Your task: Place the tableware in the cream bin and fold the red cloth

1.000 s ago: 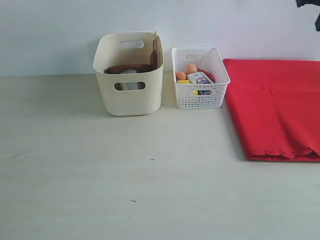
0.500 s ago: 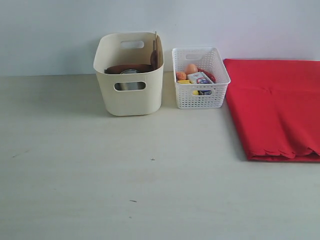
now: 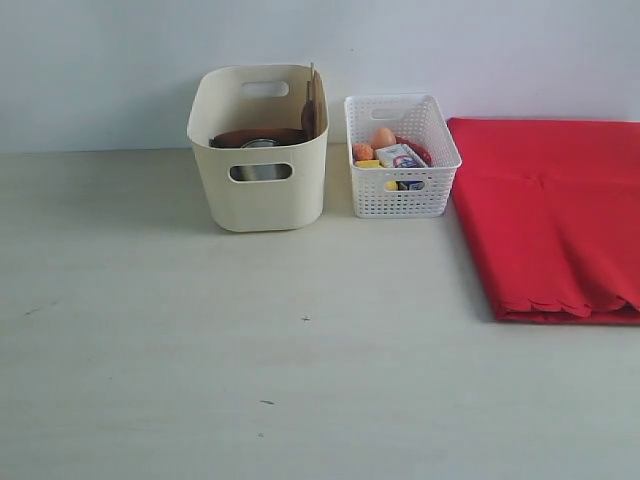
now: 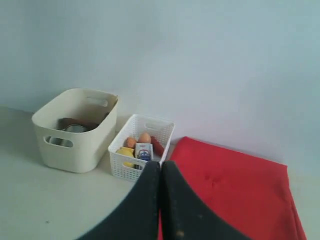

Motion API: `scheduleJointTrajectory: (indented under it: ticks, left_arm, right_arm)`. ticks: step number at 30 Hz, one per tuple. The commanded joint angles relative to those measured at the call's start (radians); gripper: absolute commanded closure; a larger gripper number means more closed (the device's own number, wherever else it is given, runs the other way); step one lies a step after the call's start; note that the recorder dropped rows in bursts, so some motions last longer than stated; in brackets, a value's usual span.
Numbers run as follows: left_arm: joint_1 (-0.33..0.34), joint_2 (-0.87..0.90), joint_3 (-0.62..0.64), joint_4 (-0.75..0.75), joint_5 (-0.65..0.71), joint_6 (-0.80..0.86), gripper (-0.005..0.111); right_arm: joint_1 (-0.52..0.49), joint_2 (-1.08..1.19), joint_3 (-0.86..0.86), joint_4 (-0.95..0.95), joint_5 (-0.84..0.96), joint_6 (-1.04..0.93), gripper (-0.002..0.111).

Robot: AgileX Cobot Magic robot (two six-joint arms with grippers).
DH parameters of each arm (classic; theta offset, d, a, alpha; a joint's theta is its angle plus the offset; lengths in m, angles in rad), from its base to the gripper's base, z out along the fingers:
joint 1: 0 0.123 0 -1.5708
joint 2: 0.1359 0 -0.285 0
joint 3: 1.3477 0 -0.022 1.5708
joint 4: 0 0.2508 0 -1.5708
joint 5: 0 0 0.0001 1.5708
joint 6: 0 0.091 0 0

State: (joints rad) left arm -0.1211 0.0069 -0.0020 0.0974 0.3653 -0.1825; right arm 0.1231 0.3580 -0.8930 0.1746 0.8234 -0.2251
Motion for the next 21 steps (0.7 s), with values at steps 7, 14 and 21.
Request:
scheduleJointTrajectory:
  ticks: [7, 14, 21]
  left_arm:
    - [0.003, -0.007, 0.002, -0.011, -0.008, -0.006, 0.107]
    - [0.003, -0.007, 0.002, -0.011, -0.008, -0.006, 0.107]
    - [0.003, -0.007, 0.002, -0.011, -0.008, -0.006, 0.107]
  right_arm:
    - [0.052, -0.108, 0.148, 0.063, -0.090, -0.007, 0.108]
    - [0.052, -0.113, 0.148, 0.057, -0.080, -0.005, 0.108]
    - [0.052, -0.113, 0.148, 0.055, -0.077, -0.005, 0.108]
